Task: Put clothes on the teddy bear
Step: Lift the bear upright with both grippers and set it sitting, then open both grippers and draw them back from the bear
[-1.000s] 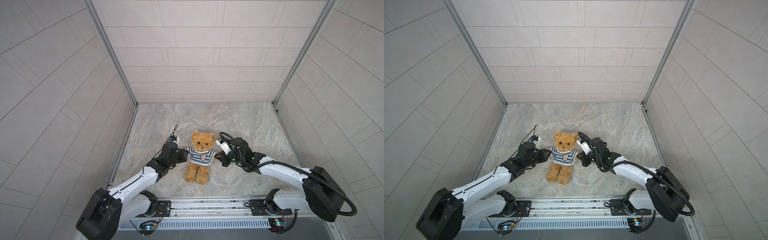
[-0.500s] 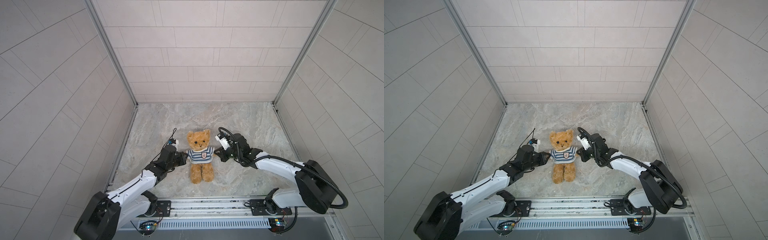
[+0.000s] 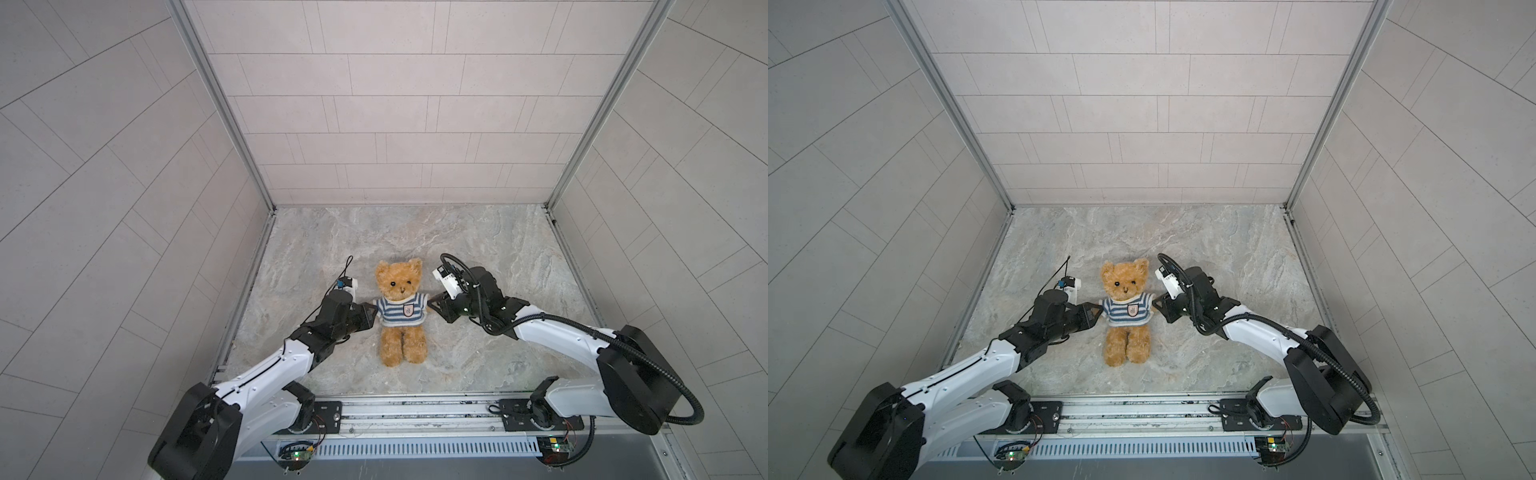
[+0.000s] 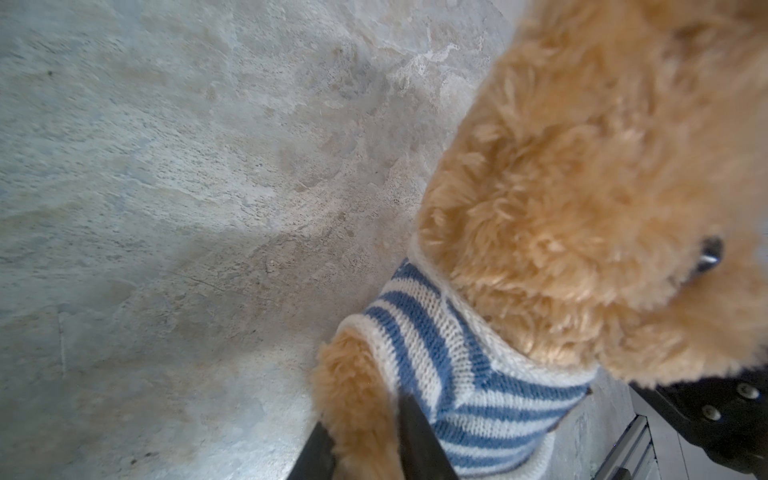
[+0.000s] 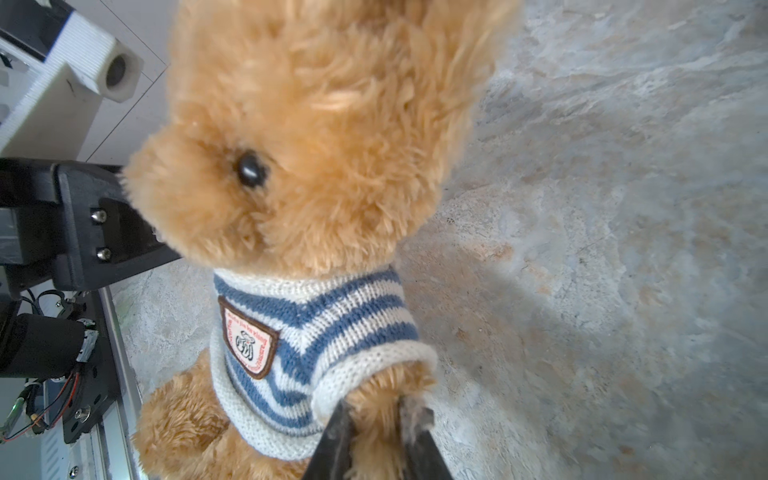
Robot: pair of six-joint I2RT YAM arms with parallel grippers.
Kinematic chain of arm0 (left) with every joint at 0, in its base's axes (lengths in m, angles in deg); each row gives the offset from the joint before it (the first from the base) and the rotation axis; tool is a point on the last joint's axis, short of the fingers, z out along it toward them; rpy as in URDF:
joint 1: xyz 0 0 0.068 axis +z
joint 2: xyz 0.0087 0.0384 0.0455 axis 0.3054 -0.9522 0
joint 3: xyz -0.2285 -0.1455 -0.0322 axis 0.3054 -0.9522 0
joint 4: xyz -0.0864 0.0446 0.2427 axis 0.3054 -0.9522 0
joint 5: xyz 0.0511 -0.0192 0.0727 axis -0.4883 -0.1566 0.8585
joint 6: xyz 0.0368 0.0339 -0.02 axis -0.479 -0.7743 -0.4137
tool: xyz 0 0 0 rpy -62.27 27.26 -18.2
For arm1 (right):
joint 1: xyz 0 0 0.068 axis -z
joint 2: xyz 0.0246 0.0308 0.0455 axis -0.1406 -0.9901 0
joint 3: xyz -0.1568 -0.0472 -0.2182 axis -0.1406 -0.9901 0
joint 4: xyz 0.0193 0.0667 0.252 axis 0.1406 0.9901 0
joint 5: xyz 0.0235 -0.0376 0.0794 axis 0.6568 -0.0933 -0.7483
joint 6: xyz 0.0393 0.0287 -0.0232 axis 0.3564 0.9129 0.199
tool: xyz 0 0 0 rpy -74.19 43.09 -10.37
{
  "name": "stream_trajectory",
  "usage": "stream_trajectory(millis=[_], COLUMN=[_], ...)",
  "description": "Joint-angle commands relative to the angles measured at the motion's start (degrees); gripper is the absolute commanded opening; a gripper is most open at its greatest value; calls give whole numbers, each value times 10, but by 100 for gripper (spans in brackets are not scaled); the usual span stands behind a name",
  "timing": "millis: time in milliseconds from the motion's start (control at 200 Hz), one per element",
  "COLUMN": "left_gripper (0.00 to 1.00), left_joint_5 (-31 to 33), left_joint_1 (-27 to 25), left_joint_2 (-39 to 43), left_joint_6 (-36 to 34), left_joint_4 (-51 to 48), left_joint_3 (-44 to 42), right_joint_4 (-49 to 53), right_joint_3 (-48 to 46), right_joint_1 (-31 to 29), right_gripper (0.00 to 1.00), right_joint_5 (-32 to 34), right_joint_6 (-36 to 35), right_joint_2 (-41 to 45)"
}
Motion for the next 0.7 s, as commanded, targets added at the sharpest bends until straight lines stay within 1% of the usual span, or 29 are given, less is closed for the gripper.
stream_trajectory(millis=[0,185,365,526,601,696], left_gripper=[31,33,38,48,50,57], left_joint_5=[-2,-3,0,1,3,4], left_joint_1=[1,1,1,1,1,1], left_joint_2=[7,13,29,51,63,88], left_joint_6=[-10,-10,-9,-9,-12,-10], left_joint_4=[3,-1,-12,-28,-46,-55], left_joint_3=[7,7,5,4,5,0], right_joint_4=[-2,8,29,60,79,104], right_joint_3=[-6,-7,-9,-14,-16,-15], right_joint_1=[1,0,0,0,1,1], right_gripper=[25,27,32,37,39,44], right_joint_5=[9,15,24,50,71,94], right_joint_6=[1,-1,-2,-8,-16,-24], right_joint_2=[24,41,68,110,131,160])
